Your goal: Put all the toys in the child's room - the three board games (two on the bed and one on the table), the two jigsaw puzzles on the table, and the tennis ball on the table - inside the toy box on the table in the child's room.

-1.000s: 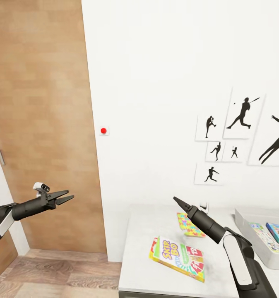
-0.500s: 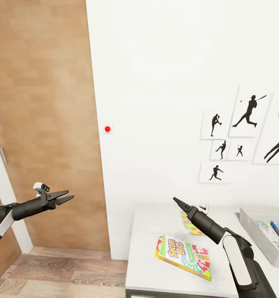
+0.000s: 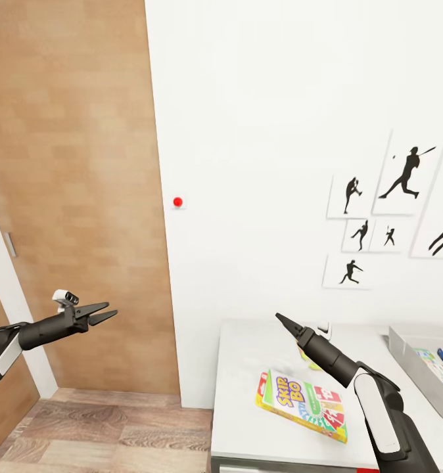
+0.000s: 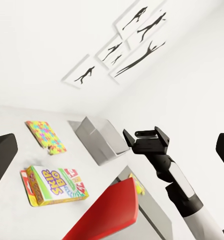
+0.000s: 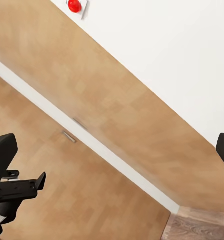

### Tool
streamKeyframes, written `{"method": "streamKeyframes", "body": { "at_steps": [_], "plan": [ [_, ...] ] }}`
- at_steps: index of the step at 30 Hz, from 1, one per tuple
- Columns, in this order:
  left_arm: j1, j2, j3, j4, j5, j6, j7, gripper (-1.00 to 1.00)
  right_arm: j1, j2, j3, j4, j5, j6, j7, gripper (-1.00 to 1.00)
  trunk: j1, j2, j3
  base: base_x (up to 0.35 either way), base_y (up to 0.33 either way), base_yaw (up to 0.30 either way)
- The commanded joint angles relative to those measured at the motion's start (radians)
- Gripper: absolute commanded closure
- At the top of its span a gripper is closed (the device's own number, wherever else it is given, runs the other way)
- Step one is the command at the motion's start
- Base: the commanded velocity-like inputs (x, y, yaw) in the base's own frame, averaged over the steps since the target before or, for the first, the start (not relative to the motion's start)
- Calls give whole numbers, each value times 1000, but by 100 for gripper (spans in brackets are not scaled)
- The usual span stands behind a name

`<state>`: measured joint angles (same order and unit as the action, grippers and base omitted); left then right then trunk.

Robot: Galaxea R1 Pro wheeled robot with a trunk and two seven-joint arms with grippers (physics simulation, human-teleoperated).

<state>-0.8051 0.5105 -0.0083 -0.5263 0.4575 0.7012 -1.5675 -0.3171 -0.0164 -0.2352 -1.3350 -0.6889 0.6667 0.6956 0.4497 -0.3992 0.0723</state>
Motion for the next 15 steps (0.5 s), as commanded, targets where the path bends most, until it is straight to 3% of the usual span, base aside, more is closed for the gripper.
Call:
{"method": "streamKeyframes", "body": {
  "at_steps": [1, 12, 13, 15],
  "plan": [
    [0, 0, -1, 0, 1, 11, -3, -100, 0, 0, -1, 0, -5, 7, 1, -100, 0, -1, -1, 0, 3, 0],
    [0, -1, -1, 0, 1, 11, -3, -100, 0, 1, 1, 23, -3, 7, -3, -100, 0, -1, -3, 0, 39, 0],
    [0, -1, -1, 0, 1, 11, -3, -100, 0, 2, 3, 22, -2, 7, -61, -100, 0, -1, -3, 0, 39, 0],
    [0, -1, -1, 0, 1, 11, -3, -100, 0, 2, 4, 18, -2, 8, -113, -100, 0, -1, -3, 0, 25, 0]
  ]
}}
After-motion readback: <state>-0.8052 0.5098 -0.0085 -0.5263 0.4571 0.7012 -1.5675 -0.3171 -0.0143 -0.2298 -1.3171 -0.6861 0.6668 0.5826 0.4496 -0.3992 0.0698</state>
